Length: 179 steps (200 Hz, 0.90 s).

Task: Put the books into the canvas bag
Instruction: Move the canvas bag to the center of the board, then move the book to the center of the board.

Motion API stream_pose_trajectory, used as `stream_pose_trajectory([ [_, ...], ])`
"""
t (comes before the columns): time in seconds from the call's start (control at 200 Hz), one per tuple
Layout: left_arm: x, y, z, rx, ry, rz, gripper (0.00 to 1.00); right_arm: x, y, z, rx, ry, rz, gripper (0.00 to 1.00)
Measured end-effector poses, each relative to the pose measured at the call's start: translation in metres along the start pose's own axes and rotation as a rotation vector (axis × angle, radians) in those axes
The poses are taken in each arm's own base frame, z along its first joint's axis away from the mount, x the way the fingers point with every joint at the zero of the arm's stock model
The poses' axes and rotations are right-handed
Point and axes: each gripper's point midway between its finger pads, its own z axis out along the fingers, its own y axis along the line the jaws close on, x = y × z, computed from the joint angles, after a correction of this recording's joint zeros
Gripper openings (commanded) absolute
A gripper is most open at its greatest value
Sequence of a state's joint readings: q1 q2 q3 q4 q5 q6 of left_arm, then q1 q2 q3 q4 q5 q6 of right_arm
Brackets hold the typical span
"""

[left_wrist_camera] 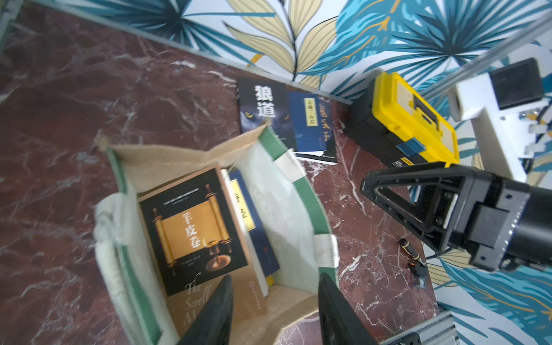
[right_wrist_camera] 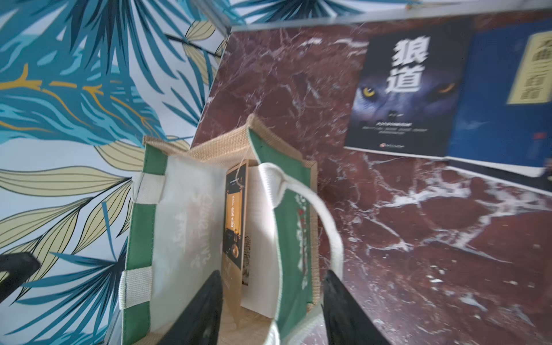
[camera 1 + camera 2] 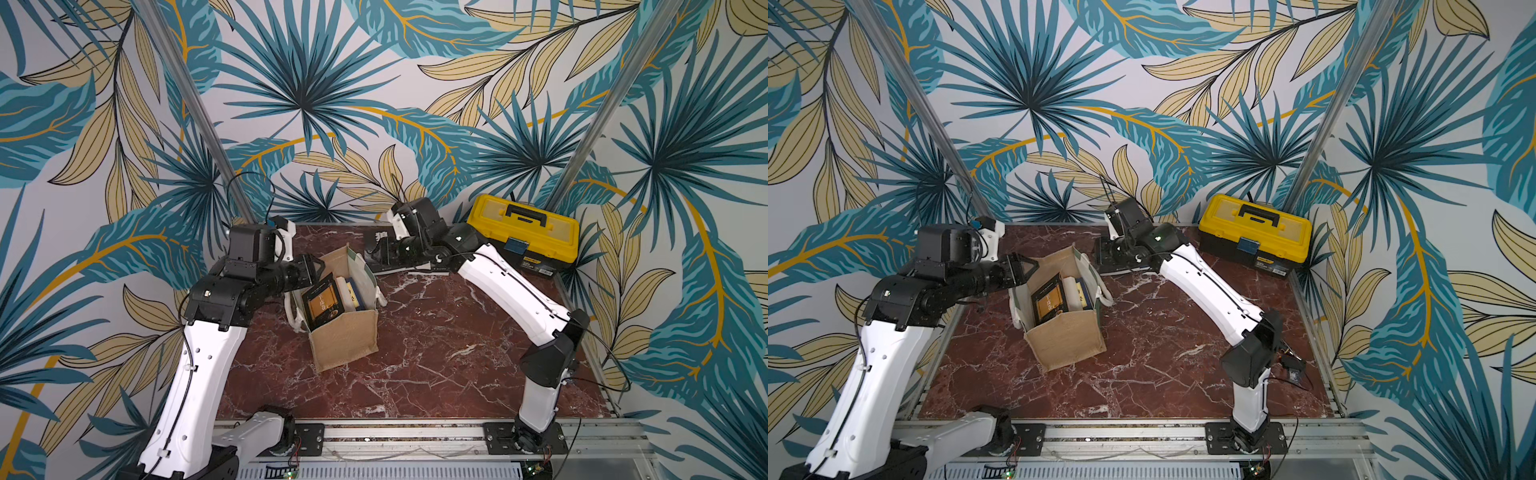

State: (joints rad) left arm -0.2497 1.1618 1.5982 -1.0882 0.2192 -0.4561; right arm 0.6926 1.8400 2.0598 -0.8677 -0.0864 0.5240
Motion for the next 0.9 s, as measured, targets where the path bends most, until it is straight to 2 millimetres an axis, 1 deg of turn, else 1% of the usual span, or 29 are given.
stream_pose_trajectory([
  [0.065,-0.003,-0.023,0.011,0.026,0.012,0.048,0.49,-0.007,-0.023,-0.012,0.030,-0.022,0.027,0.55],
  [0.085,-0.004,-0.030,0.015,0.034,0.015,0.061,0.49,-0.007,-0.029,-0.013,0.040,-0.022,0.035,0.55],
  [0.145,-0.004,-0.050,0.032,0.052,0.034,0.096,0.50,-0.008,-0.058,-0.015,0.079,-0.021,0.076,0.55],
  [0.25,-0.004,-0.079,0.074,0.062,0.079,0.140,0.53,-0.004,-0.106,-0.006,0.142,-0.001,0.154,0.55],
  [0.331,0.000,-0.098,0.114,0.060,0.121,0.170,0.56,0.005,-0.138,0.004,0.179,0.029,0.214,0.55],
  [0.401,0.007,-0.112,0.148,0.052,0.157,0.189,0.57,0.007,-0.154,0.011,0.191,0.040,0.251,0.55],
  [0.536,0.025,-0.132,0.209,0.033,0.217,0.207,0.58,-0.001,-0.177,0.027,0.190,0.031,0.305,0.55],
  [0.616,0.035,-0.139,0.243,0.021,0.242,0.202,0.60,-0.004,-0.192,0.039,0.198,0.028,0.336,0.55],
  [0.711,0.041,-0.134,0.280,-0.024,0.253,0.188,0.62,-0.004,-0.217,0.052,0.229,0.026,0.378,0.55],
  [0.811,0.046,-0.120,0.318,-0.062,0.268,0.153,0.62,-0.006,-0.236,0.068,0.244,0.019,0.412,0.55],
  [0.896,0.048,-0.099,0.348,-0.099,0.279,0.116,0.63,-0.004,-0.245,0.086,0.247,0.026,0.429,0.55],
])
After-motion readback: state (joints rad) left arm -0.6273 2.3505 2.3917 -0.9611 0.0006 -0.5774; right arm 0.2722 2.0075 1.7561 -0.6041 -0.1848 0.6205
